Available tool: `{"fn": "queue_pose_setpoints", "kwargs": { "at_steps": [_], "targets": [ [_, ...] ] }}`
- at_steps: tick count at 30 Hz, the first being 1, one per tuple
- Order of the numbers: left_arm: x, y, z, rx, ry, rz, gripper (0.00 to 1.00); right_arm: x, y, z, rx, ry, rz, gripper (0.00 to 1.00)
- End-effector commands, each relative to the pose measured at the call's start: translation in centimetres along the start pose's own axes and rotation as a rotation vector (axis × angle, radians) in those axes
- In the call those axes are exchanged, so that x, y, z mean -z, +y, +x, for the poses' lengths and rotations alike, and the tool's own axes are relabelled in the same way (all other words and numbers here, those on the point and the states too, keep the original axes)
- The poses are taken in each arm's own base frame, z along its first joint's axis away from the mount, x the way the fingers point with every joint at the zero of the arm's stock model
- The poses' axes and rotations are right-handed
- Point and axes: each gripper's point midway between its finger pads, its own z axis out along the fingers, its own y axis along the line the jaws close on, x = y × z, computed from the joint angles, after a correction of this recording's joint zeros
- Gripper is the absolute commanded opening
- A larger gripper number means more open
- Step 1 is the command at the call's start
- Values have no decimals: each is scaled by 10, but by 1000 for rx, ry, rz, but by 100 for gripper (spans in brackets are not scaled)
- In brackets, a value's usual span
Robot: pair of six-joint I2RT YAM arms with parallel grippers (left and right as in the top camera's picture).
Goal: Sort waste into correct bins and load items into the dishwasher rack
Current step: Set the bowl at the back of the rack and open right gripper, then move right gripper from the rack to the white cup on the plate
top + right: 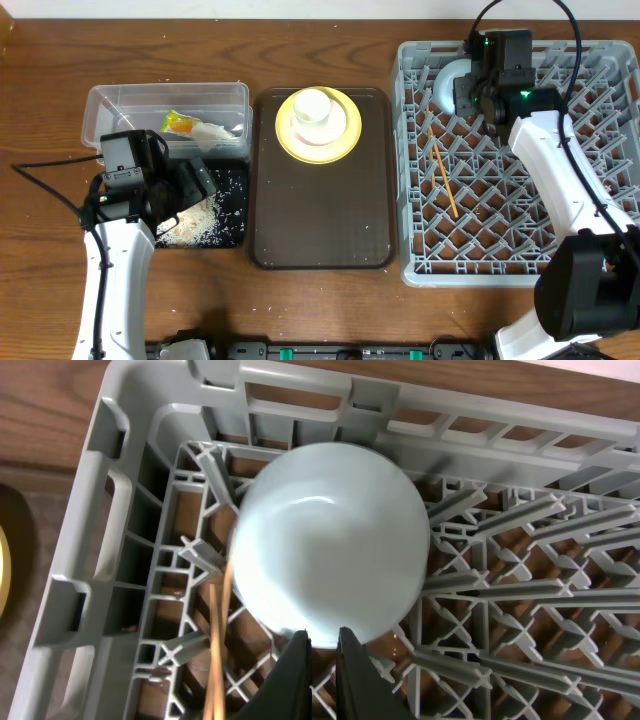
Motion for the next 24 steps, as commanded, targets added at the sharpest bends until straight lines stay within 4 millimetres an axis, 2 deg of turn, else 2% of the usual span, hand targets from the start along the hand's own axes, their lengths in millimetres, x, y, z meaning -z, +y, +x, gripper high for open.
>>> {"fn": "queue_pose_setpoints", "kwargs": {
  "at_steps": [1, 4, 7, 14, 18, 24],
  "targets": [
    [4, -1, -7, 2, -19, -2, 95, -2, 2, 3, -10, 8, -5, 8],
    [4, -1, -7, 3, -18, -2, 95, 2, 8, 0, -11, -3, -43, 8],
    [4, -1, -7, 2, -19, -2, 95, 9, 26, -6, -12, -26, -147, 9],
    [4, -1, -7, 2, -19, -2, 95, 36, 98, -17, 23, -82, -522, 16],
    [4, -1, -7, 2, -19, -2, 95, 44, 131, -13, 77, -76, -569, 18],
    [4, -1, -7, 2, -19, -2, 95, 53, 179, -12, 194, -109, -541, 32]
  ]
}}
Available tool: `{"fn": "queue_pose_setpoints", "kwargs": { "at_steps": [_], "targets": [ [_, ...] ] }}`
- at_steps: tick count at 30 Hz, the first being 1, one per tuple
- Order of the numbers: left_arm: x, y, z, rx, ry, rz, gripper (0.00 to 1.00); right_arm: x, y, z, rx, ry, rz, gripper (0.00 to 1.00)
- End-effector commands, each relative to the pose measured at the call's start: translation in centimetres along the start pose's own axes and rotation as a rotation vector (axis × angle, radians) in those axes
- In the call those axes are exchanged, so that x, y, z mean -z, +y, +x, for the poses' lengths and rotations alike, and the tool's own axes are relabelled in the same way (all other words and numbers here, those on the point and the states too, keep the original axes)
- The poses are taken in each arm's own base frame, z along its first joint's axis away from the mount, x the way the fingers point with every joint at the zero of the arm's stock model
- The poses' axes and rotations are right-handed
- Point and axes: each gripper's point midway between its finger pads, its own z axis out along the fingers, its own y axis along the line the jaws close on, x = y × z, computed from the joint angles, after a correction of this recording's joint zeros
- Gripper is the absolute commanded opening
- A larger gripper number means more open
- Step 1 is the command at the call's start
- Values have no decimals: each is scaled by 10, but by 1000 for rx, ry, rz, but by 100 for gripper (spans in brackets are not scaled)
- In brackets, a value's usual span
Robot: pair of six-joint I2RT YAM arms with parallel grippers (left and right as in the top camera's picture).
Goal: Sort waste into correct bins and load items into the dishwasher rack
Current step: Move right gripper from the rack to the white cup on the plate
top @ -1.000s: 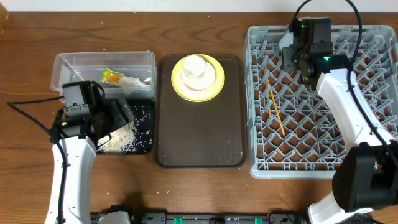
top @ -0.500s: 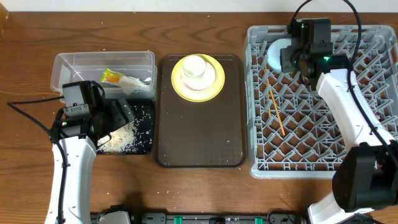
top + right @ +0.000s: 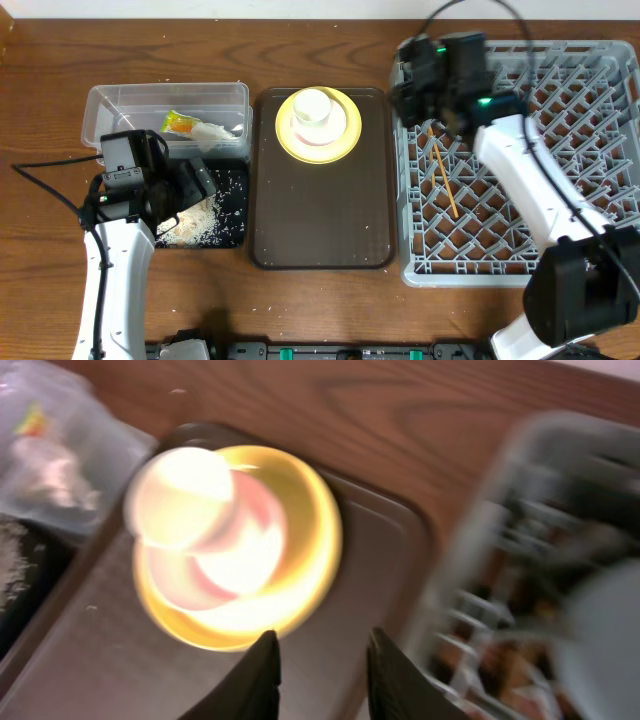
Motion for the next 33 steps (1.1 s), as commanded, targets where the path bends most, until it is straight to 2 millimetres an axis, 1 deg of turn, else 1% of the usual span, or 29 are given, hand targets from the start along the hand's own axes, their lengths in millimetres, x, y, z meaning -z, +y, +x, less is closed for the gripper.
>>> {"fn": "queue_pose_setpoints", "kwargs": {
  "at_steps": [1, 2, 5, 10, 15, 18, 20, 23, 28, 33],
  "targets": [
    [4, -1, -7, 2, -19, -2, 95, 0, 33, -8, 92, -25, 12, 39],
    [4, -1, -7, 2, -19, -2, 95, -2, 40, -9, 118, -27, 20, 45],
    [4, -1, -7, 2, -19, -2, 95, -8, 66, -10, 208, -33, 25, 52],
    [4, -1, -7, 3, -18, -2, 95, -19, 108, -2, 309, -24, -37, 53],
    [4, -1, -7, 2, -19, -2, 95, -37, 142, 20, 356, 28, -92, 52],
    [4, -1, -7, 3, -18, -2, 95, -53, 158, 38, 385, 74, -120, 52],
    [4, -1, -7, 2, -19, -2, 95, -63, 163, 50, 401, 103, -130, 52],
    [4, -1, -7, 3, -18, -2, 95, -81, 165, 68, 411, 152, -134, 52],
    [4, -1, -7, 2, -19, -2, 95, -103, 158, 94, 405, 225, -131, 53],
    [4, -1, -7, 2, -19, -2, 95, -119, 146, 110, 414, 269, -96, 55]
  ]
}}
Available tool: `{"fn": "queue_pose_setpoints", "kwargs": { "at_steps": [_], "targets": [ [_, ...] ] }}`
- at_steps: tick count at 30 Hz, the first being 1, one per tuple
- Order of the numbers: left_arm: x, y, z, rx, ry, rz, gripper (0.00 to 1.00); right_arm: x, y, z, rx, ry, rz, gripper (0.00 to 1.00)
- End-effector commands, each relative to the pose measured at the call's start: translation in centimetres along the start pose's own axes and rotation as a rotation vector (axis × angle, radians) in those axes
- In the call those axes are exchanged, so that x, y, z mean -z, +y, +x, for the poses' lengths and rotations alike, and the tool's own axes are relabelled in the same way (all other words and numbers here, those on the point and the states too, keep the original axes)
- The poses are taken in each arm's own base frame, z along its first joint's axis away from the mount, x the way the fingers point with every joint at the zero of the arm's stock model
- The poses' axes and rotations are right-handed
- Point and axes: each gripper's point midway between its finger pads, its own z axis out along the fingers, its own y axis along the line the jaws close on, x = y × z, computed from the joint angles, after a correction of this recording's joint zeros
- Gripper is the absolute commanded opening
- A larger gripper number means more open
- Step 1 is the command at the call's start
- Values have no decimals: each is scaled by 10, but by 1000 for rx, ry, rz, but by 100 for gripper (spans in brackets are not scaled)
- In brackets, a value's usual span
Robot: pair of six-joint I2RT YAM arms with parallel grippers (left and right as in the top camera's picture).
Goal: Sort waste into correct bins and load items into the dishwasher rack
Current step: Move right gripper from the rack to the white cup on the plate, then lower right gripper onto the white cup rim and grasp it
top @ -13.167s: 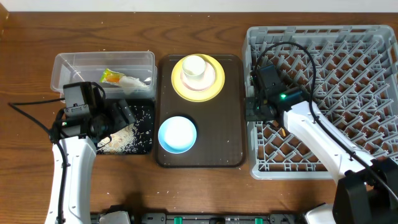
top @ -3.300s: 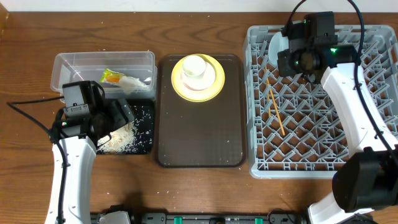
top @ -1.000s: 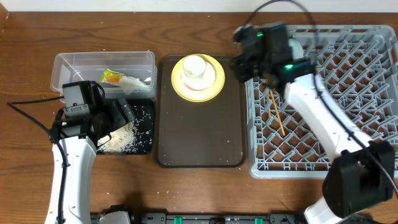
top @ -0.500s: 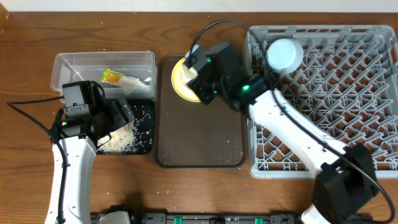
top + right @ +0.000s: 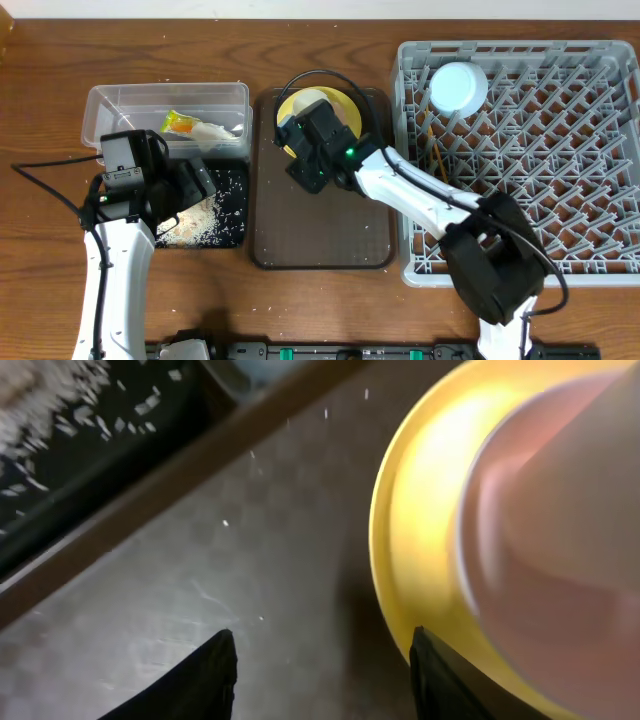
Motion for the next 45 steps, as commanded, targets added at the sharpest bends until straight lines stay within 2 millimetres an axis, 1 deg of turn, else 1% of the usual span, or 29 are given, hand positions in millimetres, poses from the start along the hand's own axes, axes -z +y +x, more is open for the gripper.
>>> {"fn": "queue_pose_setpoints", "kwargs": {
  "at_steps": [1, 4, 11, 16, 20, 23, 26, 28, 31, 34, 37, 40, 45],
  "targets": [
    [4, -1, -7, 3, -18, -2, 95, -10, -8, 10, 33, 32, 41, 56],
    [4, -1, -7, 2, -19, -2, 95, -15, -12, 15, 32, 50, 62, 58],
    [4, -1, -7, 2, -19, -2, 95, -27, -13, 26, 28, 82, 57, 58],
    [4, -1, -7, 2, -19, -2, 95, -42, -16, 38, 22, 111, 60, 59],
    [4, -1, -7, 2, -19, -2, 95, -43, -16, 43, 18, 128, 57, 59],
    [4, -1, -7, 3, -18, -2, 95, -43, -10, 46, 19, 143, 33, 58],
    [4, -1, -7, 2, -19, -2, 95, -41, 5, 52, 11, 164, -41, 59],
    [4, -1, -7, 2, -19, -2, 95, -38, 17, 55, -11, 175, -112, 58],
    [4, -1, -7, 2, -19, -2, 95, -30, 31, 58, -70, 196, -179, 56],
    [4, -1, -7, 3, -18, -2, 95, -22, 36, 61, -100, 221, -201, 55],
    [4, -1, -7, 3, -18, -2, 95, -6, 38, 61, -103, 235, -202, 54],
    [4, -1, -7, 2, -19, -2, 95, 11, 39, 51, -97, 211, -199, 47],
    [4, -1, -7, 2, -19, -2, 95, 52, 40, 16, -67, 85, -184, 43]
  ]
}}
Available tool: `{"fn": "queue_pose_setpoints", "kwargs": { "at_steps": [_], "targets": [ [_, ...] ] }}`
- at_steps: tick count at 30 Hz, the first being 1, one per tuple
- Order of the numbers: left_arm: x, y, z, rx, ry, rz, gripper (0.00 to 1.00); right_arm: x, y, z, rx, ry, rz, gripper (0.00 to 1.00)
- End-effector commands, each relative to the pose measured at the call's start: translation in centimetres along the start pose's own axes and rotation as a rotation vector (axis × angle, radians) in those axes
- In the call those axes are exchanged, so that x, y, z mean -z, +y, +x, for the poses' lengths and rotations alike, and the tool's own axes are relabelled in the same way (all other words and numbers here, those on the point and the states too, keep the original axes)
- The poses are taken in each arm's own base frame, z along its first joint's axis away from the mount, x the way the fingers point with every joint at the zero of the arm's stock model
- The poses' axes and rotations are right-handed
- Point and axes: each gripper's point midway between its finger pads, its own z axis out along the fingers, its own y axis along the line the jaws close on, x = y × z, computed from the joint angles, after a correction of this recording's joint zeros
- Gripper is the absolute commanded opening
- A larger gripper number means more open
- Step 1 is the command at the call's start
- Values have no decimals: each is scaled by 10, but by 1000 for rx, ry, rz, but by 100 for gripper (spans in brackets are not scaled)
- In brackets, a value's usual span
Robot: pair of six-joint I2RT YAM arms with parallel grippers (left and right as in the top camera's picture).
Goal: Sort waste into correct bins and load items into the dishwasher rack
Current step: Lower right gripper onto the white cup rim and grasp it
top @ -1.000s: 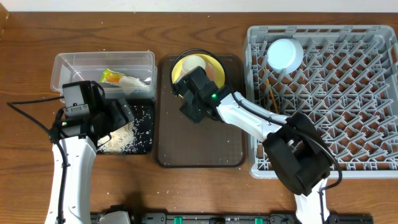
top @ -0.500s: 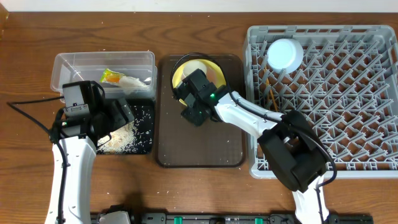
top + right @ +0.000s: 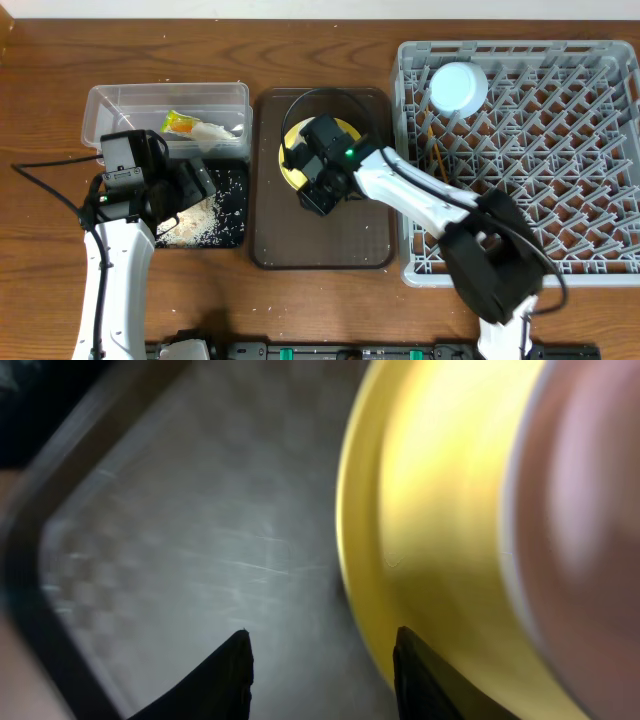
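On the brown tray [image 3: 320, 235] lies a yellow plate [image 3: 289, 155], mostly covered by my right arm. In the right wrist view the plate [image 3: 430, 540] fills the right half, with a blurred pinkish-white cup [image 3: 590, 510] on it. My right gripper [image 3: 325, 660] is open at the plate's rim, one finger over the tray and the other over the plate. A white bowl [image 3: 458, 87] lies upside down in the grey dishwasher rack [image 3: 600, 255]. My left gripper [image 3: 190, 185] hangs over the black bin; its jaws do not show.
A clear container [image 3: 165, 112] with food wrappers stands at the back left. In front of it is a black bin [image 3: 225, 215] with spilled rice. An orange stick [image 3: 438, 162] lies in the rack's left part.
My right gripper has shifted from the plate's left side toward its front-left rim and turned. It is still open. The plate shows a little nearer the tray's middle. The left arm is unchanged.
My right gripper stood almost shut at the white bowl in the rack's back-left corner. Then it was open and over the rack's left edge, facing the plate and cup. Later it was low beside the plate on the tray, and now it straddles the plate's rim.
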Motion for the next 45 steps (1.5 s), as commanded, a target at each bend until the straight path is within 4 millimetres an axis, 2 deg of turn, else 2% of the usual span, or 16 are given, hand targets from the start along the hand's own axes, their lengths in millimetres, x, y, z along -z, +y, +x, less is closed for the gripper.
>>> {"fn": "queue_pose_setpoints", "kwargs": {
  "at_steps": [1, 5, 7, 12, 21, 32, 37, 45],
  "targets": [
    [4, -1, -7, 3, -18, -2, 95, 53, 19, -32, 42, -151, -7, 42],
    [4, -1, -7, 3, -18, -1, 95, 89, 24, -50, 85, -257, 30, 33],
    [4, -1, -7, 3, -18, -1, 95, 99, 19, -57, 90, -292, 74, 30],
    [4, -1, -7, 2, -19, -1, 95, 106, 0, -65, 84, -325, 190, 17],
    [4, -1, -7, 2, -19, -1, 95, 91, -7, -72, 131, -326, 213, 18],
    [4, -1, -7, 3, -18, -2, 95, 42, -25, -71, 230, -269, 238, 20],
    [4, -1, -7, 3, -18, -1, 95, 39, -54, -69, 204, -245, 386, 21],
    [4, -1, -7, 2, -19, -1, 95, 37, -58, -69, 200, -241, 406, 21]
  ]
}}
